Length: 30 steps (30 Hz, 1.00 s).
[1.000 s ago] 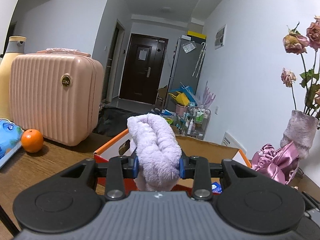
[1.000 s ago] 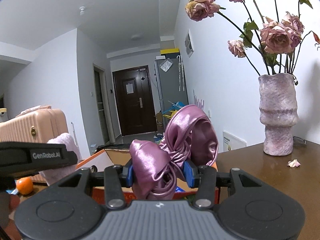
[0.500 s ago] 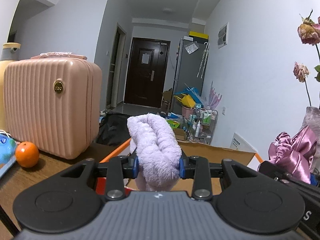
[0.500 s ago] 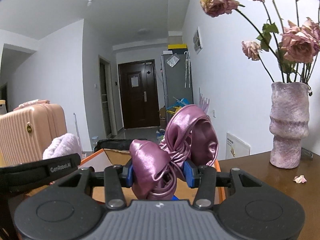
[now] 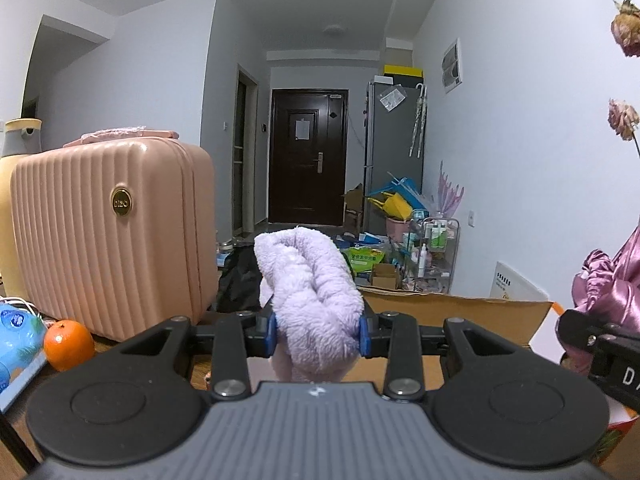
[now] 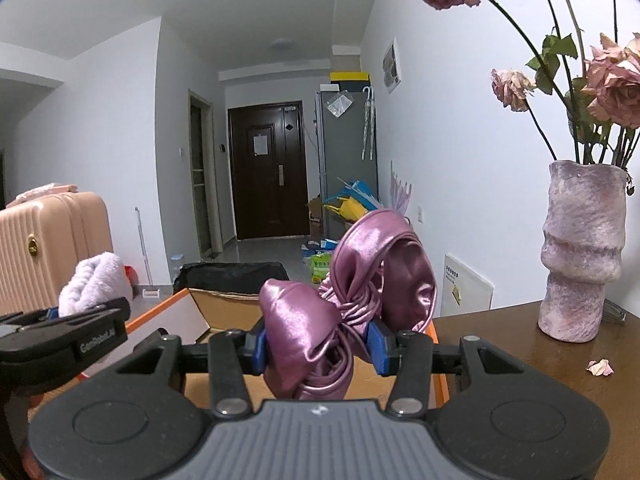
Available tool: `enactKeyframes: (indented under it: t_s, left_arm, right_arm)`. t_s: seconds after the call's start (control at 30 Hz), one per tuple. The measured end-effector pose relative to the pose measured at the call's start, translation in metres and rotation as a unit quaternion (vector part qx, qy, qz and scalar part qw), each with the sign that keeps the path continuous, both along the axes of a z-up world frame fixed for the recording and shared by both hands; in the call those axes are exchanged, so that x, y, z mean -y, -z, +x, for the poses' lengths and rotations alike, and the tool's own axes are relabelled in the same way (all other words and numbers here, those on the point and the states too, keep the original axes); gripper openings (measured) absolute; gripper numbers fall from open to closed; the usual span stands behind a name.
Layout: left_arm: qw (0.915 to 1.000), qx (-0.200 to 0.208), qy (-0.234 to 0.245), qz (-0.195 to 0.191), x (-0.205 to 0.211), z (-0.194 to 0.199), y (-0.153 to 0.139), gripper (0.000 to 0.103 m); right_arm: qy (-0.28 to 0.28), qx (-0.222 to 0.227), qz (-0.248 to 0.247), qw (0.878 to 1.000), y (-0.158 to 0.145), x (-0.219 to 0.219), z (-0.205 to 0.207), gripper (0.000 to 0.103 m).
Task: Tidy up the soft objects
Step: 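Carry the headband and scrunchie with both tools toward the cardboard box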
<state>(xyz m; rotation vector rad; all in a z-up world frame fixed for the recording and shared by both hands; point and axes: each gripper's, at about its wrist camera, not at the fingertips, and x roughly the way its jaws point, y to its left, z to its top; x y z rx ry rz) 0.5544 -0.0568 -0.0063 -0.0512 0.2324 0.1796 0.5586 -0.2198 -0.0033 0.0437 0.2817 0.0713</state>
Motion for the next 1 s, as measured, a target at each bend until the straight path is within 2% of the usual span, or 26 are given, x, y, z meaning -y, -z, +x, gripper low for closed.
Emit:
enactKeyframes:
  t_s: [0.47,1.0]
  left_arm:
    - [0.9997,-0.004,-0.001,0.026,-0.004,0.026,0.004,0.037]
    - [0.9987,-0.020,0.024,0.039,0.010,0.051,0.014,0.037]
  right_arm:
    - [-0.004,-0.012,-0.026,1.000,0.005,-0.018,0.015,0.046]
    - [0.013,-0.065,-0.036,0.997,0.021,-0.025,0.045,0.046]
